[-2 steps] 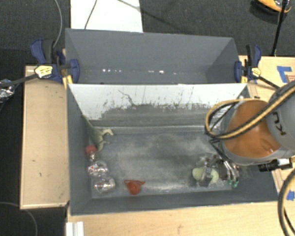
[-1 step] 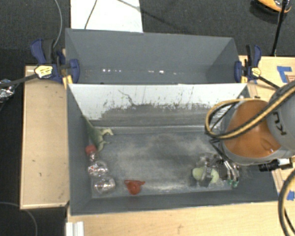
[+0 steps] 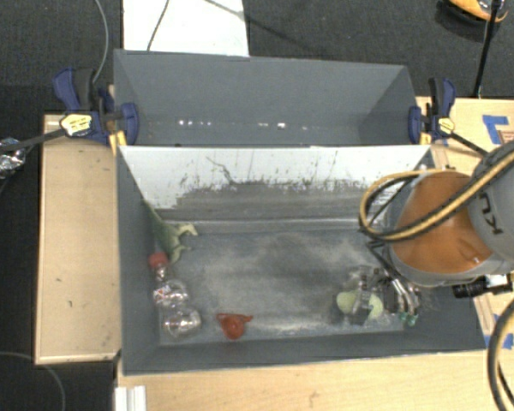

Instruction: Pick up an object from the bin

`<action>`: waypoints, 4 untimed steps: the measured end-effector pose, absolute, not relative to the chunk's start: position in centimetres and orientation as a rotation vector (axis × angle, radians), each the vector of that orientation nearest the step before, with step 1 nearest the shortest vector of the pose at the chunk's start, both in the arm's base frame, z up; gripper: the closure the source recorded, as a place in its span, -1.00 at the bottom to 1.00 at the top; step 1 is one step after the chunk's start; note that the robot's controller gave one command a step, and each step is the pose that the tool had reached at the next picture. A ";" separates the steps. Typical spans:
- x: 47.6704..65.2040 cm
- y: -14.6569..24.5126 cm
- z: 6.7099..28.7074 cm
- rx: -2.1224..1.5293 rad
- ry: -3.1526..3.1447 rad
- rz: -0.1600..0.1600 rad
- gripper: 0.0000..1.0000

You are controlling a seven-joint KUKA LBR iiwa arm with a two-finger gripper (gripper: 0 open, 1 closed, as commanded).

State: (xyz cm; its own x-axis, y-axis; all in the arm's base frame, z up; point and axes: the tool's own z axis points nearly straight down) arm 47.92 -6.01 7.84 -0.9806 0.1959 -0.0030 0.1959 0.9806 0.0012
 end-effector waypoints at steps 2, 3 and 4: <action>48.1 -6.0 10.0 0.307 3.118 0.001 1.00; 48.1 -6.0 10.4 0.305 3.117 0.001 1.00; 48.1 -6.0 10.6 0.304 3.117 0.001 1.00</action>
Offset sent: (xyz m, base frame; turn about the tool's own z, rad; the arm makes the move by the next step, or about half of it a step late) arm 0.0000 0.0001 0.0304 0.0000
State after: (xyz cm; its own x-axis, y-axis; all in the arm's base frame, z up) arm 48.07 -6.03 10.57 -0.9811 0.1933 -0.0100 0.1933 0.9811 0.0017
